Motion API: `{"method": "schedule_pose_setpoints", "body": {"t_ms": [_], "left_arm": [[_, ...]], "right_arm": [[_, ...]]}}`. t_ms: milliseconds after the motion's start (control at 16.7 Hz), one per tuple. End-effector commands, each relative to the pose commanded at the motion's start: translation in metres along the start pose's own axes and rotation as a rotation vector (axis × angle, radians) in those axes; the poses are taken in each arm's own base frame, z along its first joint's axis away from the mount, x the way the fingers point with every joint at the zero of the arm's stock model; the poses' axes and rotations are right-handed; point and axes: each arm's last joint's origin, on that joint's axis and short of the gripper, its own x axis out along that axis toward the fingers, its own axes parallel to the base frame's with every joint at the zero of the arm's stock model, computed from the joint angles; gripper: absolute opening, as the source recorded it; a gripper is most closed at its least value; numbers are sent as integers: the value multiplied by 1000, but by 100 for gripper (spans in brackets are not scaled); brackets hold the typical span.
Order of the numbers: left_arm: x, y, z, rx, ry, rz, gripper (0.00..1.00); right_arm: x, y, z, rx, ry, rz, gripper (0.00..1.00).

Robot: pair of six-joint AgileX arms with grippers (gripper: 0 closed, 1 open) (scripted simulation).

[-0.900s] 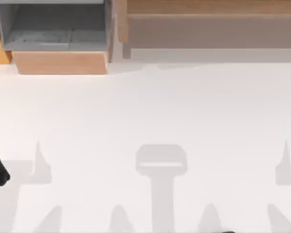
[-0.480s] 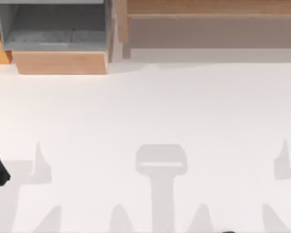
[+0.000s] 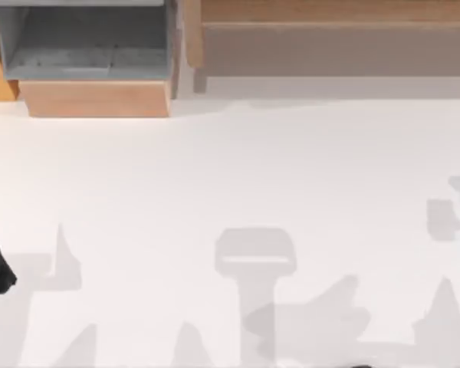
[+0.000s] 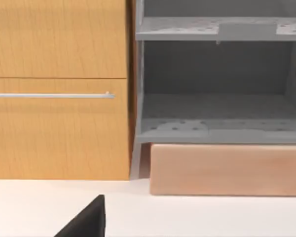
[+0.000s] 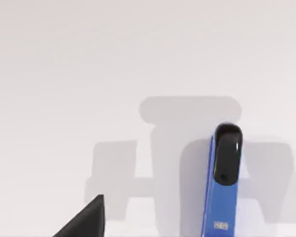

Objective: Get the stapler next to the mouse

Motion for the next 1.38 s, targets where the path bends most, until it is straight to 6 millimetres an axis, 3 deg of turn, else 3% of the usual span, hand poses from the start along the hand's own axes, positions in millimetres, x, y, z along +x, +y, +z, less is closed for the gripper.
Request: {"method": "schedule_pose_setpoints", "body": {"t_ms": [360, 720, 900, 1200, 1380], "left_arm": [[0, 0, 0, 0, 0, 0, 100], [0, 0, 0, 0, 0, 0, 100], [0, 0, 0, 0, 0, 0, 100], [0, 0, 0, 0, 0, 0, 100], [0, 0, 0, 0, 0, 0, 100]], "right_arm": [[84, -5, 45, 55, 495, -69, 100], [158, -12, 56, 104, 789, -102, 100], [171, -13, 58, 115, 831, -104, 100], [171, -11, 58, 110, 831, -101, 100], [180, -13, 48, 116, 837, -104, 100]]}}
